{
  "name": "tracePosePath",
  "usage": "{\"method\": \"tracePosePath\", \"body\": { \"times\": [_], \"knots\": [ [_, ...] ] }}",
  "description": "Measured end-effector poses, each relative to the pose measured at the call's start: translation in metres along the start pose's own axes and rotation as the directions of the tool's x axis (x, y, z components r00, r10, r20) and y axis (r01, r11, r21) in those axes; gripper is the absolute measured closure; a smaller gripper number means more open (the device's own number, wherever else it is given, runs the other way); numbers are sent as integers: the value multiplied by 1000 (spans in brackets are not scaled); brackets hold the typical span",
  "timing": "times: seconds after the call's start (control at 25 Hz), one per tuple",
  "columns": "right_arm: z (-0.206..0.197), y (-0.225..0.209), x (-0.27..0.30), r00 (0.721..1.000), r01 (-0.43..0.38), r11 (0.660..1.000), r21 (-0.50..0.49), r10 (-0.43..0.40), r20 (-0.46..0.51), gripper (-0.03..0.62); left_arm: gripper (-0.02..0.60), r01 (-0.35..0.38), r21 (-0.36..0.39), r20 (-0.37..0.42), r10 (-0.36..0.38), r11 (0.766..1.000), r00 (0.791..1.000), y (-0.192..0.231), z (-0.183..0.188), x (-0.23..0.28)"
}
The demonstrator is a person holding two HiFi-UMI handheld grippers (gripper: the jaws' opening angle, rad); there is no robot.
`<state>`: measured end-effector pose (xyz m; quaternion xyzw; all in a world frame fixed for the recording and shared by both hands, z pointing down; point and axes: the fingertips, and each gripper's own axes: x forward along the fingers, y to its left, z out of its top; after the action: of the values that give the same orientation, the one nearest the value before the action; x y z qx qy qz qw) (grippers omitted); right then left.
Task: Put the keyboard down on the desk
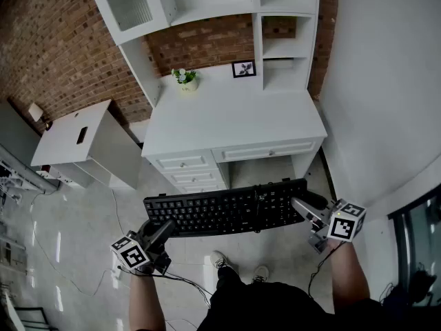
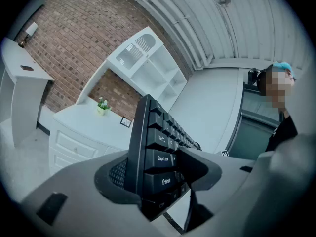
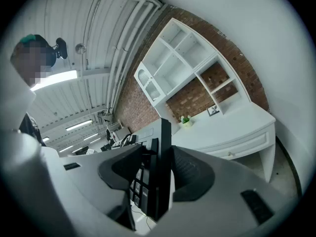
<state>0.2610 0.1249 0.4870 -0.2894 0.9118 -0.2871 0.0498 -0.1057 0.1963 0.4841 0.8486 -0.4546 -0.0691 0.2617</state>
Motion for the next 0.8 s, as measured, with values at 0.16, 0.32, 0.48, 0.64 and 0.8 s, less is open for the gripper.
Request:
{"method": "tracePosePath", "body": {
  "times": [0.16, 0.32, 0.48, 0.64, 0.8],
  "knots": [
    [0, 2, -1, 1000, -3, 1000, -13, 3, -10, 399, 311, 0, 0, 2, 0, 1000, 1000, -2, 2, -3],
    [2, 5, 0, 1000, -7, 1000, -19, 7, 2, 399, 311, -1, 1, 5, 1, 1000, 1000, -2, 3, -4],
    [2, 4, 0, 1000, -5, 1000, -17, 5, 8, 399, 311, 0, 4, 8, 0, 1000, 1000, 0, 2, -3],
    [4, 2, -2, 1000, -6, 1000, -19, 6, 12, 399, 311, 2, 6, 10, -3, 1000, 1000, -3, 2, 1],
    [6, -3, -6, 1000, -9, 1000, -22, 10, 19, 399, 311, 2, 11, 9, -3, 1000, 1000, -7, 2, 5]
  ]
}}
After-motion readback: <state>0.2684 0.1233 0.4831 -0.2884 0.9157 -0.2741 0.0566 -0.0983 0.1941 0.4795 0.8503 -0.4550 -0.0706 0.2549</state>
